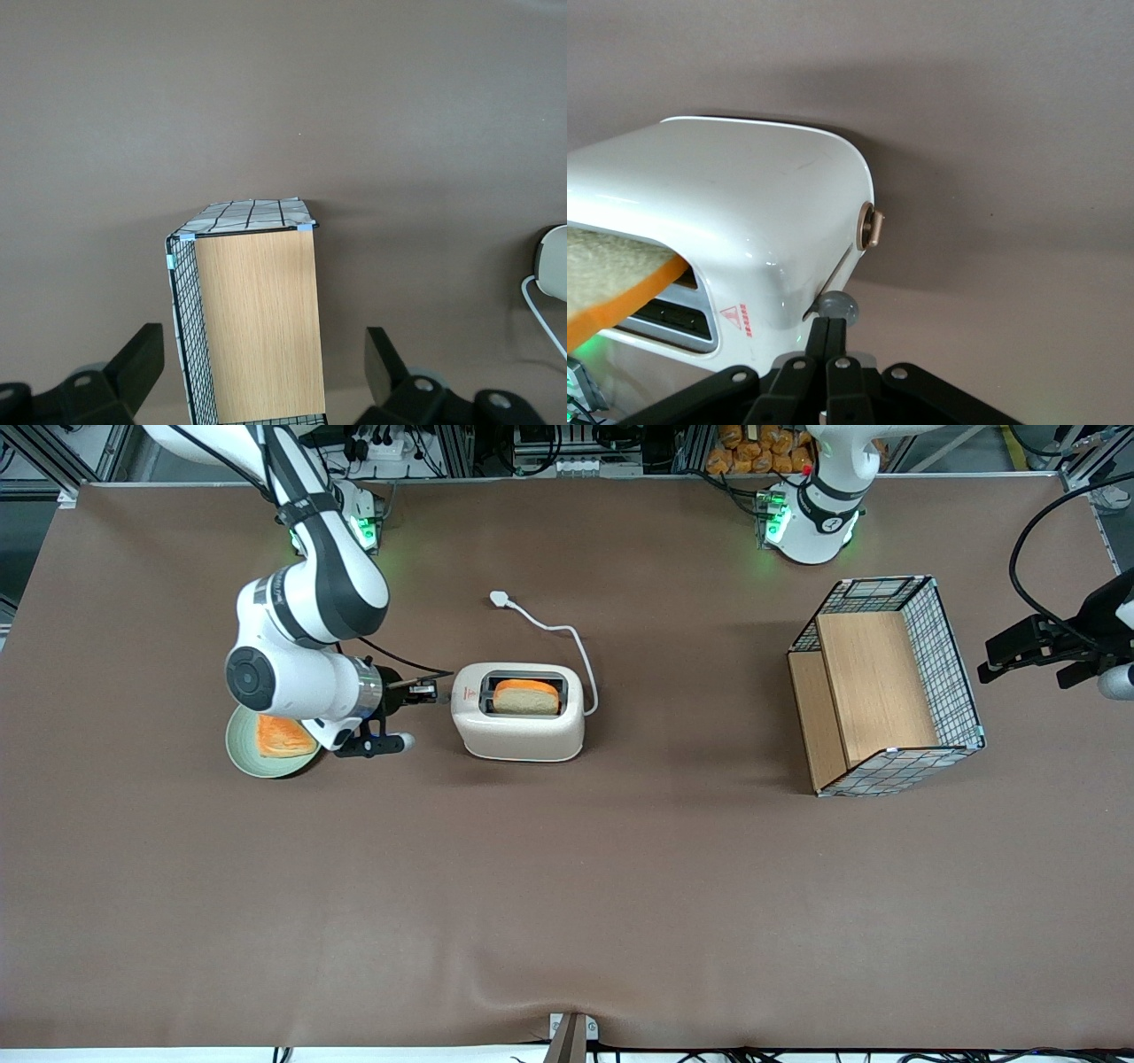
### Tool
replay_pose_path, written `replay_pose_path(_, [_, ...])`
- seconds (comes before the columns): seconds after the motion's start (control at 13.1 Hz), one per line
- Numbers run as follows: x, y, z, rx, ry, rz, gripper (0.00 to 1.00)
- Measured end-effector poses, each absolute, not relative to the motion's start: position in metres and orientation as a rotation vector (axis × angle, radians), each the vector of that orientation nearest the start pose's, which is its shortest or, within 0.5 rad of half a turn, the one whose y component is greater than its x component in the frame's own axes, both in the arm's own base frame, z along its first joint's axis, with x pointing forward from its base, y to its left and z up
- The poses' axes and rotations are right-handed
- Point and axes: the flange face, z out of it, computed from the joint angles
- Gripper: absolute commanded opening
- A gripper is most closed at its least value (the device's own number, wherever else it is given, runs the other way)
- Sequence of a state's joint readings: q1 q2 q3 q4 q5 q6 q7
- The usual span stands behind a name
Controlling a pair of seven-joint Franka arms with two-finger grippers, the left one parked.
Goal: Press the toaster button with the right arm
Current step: 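Align the right gripper fingertips above the toaster's lever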
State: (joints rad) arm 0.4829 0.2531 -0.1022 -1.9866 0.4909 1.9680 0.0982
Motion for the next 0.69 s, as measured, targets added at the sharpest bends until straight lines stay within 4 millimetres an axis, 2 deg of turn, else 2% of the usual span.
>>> replay_pose_path(0.31, [0.519,0.243,0.316,-2.78,-0.033,0.499,0.0])
replay_pose_path(0.69, [0.513,0.24,0.294,-2.748,-0.026,0.523,0.0])
